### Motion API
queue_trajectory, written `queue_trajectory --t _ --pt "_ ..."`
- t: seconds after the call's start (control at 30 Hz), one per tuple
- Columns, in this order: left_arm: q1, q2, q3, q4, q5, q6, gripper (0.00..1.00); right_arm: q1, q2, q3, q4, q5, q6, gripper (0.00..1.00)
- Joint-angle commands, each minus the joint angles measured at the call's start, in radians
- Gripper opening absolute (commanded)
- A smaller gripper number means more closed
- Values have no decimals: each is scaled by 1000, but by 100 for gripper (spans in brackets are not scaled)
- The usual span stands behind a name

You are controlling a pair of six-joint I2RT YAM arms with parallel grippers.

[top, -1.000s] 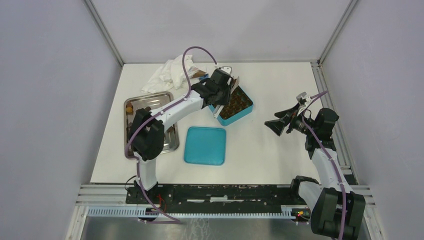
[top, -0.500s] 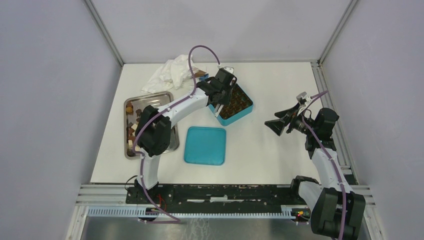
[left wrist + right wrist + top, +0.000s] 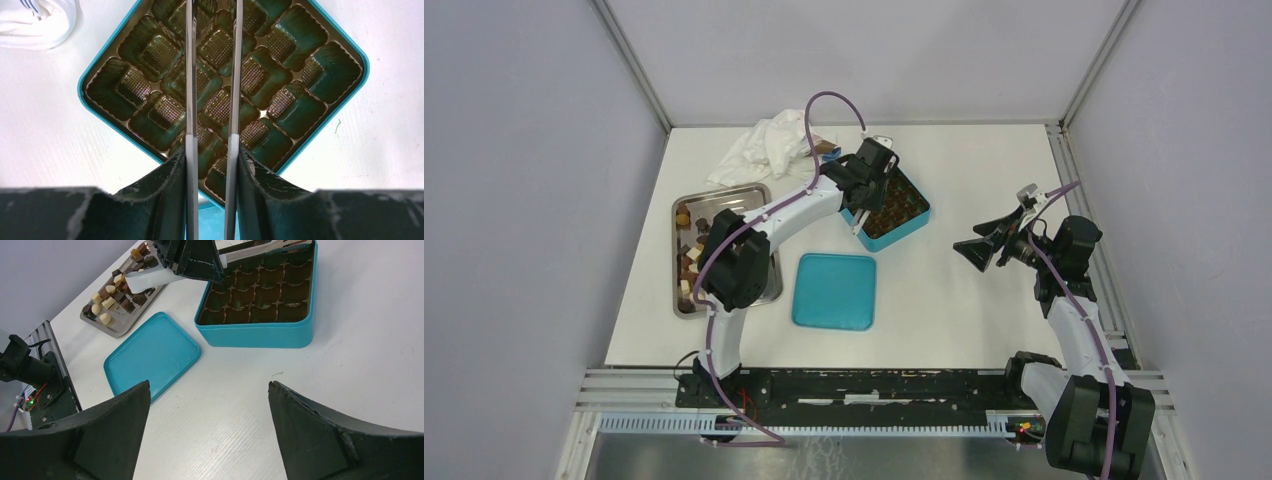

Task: Pack the chocolate
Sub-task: Place the fake chocolate in the packing box.

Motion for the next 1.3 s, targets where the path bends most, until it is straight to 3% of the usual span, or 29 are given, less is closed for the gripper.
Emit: queue_trajectory --t 0.0,0.5,0.77,1.07,1.27 --pt "-3 -3 61 12 -36 31 36 -4 -3 41 14 -11 -16 93" --pt "-3 -18 66 1 -35 31 45 -5 4 38 17 -14 -14 92" --pt "-3 -97 39 22 -9 17 38 -4 3 38 18 -17 -14 93" --pt "6 -356 -187 131 114 -38 37 -4 2 38 17 -17 -17 93" --pt "54 -528 -382 114 182 -43 37 -4 0 38 14 -16 -22 93"
